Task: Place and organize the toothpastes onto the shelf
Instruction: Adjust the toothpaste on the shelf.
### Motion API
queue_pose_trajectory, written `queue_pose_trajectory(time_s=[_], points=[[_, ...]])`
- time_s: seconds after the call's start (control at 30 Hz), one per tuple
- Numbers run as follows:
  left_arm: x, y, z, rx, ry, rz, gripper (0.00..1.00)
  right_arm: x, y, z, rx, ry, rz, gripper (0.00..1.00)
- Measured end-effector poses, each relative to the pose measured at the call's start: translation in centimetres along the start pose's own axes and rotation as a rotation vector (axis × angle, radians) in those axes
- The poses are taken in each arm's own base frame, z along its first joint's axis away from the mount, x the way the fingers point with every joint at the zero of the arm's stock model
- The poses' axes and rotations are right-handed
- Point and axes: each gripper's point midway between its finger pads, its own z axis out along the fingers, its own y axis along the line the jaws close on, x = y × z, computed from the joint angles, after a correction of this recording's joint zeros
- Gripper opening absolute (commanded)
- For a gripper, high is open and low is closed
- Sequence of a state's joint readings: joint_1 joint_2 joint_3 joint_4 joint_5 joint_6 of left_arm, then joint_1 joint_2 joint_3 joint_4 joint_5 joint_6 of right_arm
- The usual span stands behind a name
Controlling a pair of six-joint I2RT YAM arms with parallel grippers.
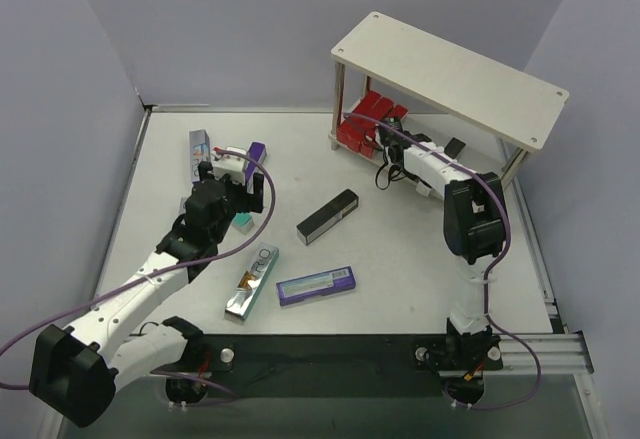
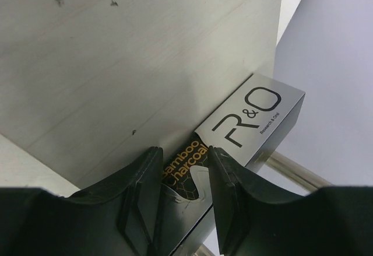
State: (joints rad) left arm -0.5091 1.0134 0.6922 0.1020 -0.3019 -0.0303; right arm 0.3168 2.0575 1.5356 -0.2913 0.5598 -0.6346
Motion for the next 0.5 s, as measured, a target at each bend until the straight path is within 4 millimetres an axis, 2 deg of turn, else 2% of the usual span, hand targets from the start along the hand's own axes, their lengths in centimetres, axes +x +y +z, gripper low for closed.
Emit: queue_pose_trajectory(time_s=[0.3,0.5], points=[[-0.3,0.0,-0.1,0.003,-0.011,0.007,0.91,1.3,-0.2,0.2,0.041,0.031,-0.011,0.36],[-0.3,-0.2,-0.1,0.007,-0.012,0.009,0.91,3.2,-0.1,0.1,0.053,0.071,-0.025,0.34]])
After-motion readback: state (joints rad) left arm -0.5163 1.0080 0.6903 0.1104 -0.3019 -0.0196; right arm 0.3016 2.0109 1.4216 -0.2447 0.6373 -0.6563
